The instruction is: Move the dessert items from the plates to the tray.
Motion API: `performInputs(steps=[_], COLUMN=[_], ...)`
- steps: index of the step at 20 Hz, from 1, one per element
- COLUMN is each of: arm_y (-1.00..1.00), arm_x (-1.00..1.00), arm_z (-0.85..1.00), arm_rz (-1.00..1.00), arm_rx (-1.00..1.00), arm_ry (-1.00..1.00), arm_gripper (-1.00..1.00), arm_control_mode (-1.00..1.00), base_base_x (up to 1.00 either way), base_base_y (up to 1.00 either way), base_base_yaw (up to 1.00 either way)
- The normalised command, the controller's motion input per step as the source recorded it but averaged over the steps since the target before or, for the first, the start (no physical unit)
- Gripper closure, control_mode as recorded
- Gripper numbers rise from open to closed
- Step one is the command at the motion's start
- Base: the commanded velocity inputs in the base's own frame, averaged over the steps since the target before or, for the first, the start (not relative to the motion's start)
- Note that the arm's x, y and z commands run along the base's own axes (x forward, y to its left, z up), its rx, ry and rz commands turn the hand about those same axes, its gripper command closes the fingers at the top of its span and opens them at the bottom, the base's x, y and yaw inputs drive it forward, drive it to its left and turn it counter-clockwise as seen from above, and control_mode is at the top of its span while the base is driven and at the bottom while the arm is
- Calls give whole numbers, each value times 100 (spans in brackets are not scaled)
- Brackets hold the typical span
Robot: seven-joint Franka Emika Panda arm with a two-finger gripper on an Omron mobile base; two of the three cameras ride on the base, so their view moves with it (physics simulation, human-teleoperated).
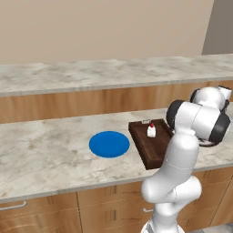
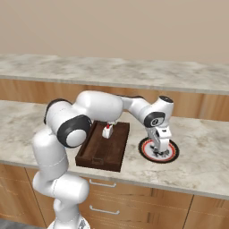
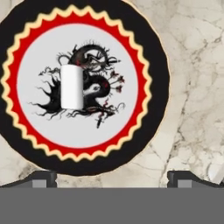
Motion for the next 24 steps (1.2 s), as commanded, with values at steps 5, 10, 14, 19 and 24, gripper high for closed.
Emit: performInputs(steps=[5,10,14,19,24], arm_y=[-15,-30,-13,0,0], arm_x=[23,16,22,34,34], arm_z=[-5,-13,-25,-28,-24], arm_rz=[0,0,0,0,0], arm_rx=[0,0,0,0,0], arm_ry=[4,3,0,0,1], arm_gripper=[-100,-100,-100,-100,-100], arm_control_mode=[-100,-100,-100,-100,-100], base_base_x=[0,0,0,0,0], base_base_y=[0,0,0,0,0], base_base_yaw=[0,0,0,0,0])
